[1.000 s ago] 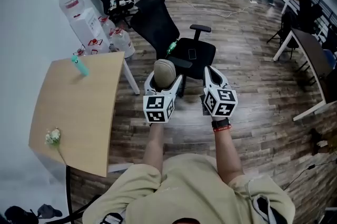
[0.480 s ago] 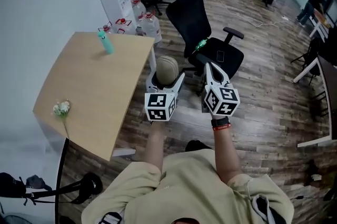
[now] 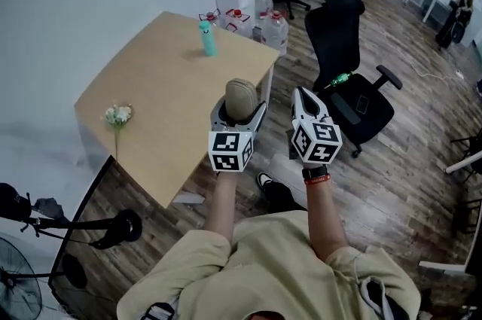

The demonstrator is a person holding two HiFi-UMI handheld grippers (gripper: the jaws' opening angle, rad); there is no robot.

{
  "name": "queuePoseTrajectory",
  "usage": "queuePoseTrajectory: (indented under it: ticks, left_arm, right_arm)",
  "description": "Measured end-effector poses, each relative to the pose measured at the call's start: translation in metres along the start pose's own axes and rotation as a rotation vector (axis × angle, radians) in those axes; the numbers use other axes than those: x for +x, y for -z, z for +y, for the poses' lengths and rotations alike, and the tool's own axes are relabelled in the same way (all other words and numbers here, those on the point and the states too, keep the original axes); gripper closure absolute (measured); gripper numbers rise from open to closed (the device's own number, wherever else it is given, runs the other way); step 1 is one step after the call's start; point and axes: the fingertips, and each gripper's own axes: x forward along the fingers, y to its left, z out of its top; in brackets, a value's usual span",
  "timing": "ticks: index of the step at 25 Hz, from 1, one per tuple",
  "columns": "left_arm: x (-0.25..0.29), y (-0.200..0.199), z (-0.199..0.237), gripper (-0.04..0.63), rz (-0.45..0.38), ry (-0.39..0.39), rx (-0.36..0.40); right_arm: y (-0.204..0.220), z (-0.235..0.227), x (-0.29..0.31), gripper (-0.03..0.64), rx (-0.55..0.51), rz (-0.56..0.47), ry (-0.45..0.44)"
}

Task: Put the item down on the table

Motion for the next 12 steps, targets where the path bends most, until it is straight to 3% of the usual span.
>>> queuePoseTrajectory:
  ticks: [12]
  left_arm:
    - [0.017,-0.023,0.148,0.204,-0.005,-0.380,0.017]
  right_arm:
    - [-0.002,0.101,0.177,0.601,0.008,0.068,-0.369]
